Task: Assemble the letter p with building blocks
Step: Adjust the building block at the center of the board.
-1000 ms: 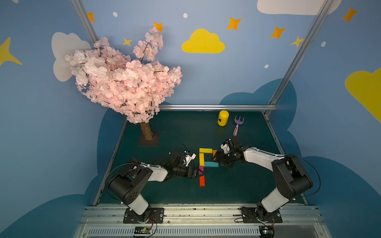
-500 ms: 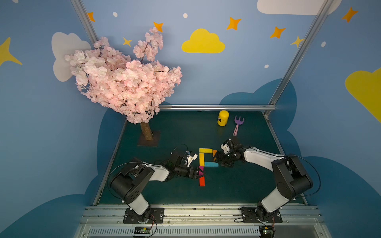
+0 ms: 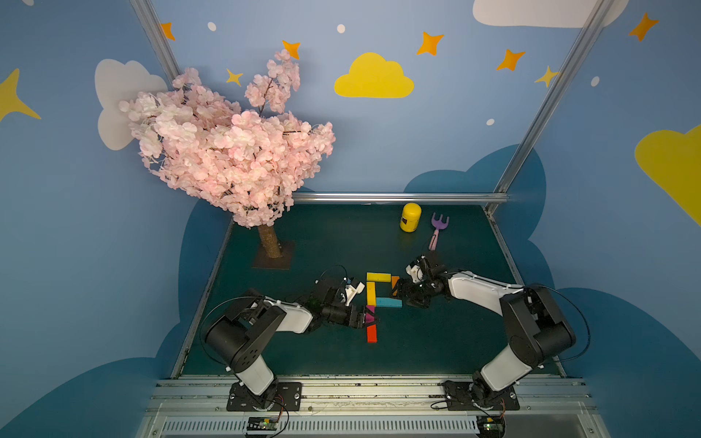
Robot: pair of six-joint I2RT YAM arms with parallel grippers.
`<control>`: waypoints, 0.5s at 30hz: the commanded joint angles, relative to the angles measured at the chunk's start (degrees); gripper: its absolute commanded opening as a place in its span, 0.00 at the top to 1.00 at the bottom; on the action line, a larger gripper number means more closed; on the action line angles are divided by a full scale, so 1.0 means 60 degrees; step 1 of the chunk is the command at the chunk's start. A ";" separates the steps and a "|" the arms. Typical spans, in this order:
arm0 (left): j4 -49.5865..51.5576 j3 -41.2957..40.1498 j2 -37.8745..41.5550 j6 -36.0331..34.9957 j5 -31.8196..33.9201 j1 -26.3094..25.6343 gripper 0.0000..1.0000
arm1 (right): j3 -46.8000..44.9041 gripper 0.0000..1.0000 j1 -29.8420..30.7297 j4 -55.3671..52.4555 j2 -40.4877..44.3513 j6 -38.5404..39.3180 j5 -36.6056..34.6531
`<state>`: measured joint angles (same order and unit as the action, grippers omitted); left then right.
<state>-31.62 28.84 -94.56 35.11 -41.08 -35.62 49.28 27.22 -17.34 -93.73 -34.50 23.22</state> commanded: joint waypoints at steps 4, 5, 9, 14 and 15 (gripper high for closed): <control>-0.0194 0.0171 -0.0129 0.0007 0.0017 -0.0093 0.00 | -0.0171 0.19 0.0061 -0.0072 0.0143 -0.0010 -0.0084; -0.0206 0.0190 -0.0131 0.0029 0.0008 -0.0099 0.00 | -0.0176 0.19 0.0050 -0.0071 0.0138 -0.0018 -0.0081; -0.0253 0.0233 -0.0180 0.0054 0.0006 -0.0156 0.00 | -0.0185 0.19 0.0052 -0.0067 0.0153 -0.0021 -0.0077; -0.0233 0.0176 -0.0133 0.0028 0.0093 -0.0172 0.00 | -0.0215 0.19 0.0050 -0.0092 0.0226 -0.0007 -0.0121; -0.0185 0.0157 -0.0087 0.0005 0.0165 -0.0172 0.00 | -0.0214 0.19 0.0048 -0.0118 0.0238 0.0001 -0.0121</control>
<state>-32.58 29.17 -94.91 35.40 -40.62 -36.51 49.15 27.22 -17.34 -93.60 -34.50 23.20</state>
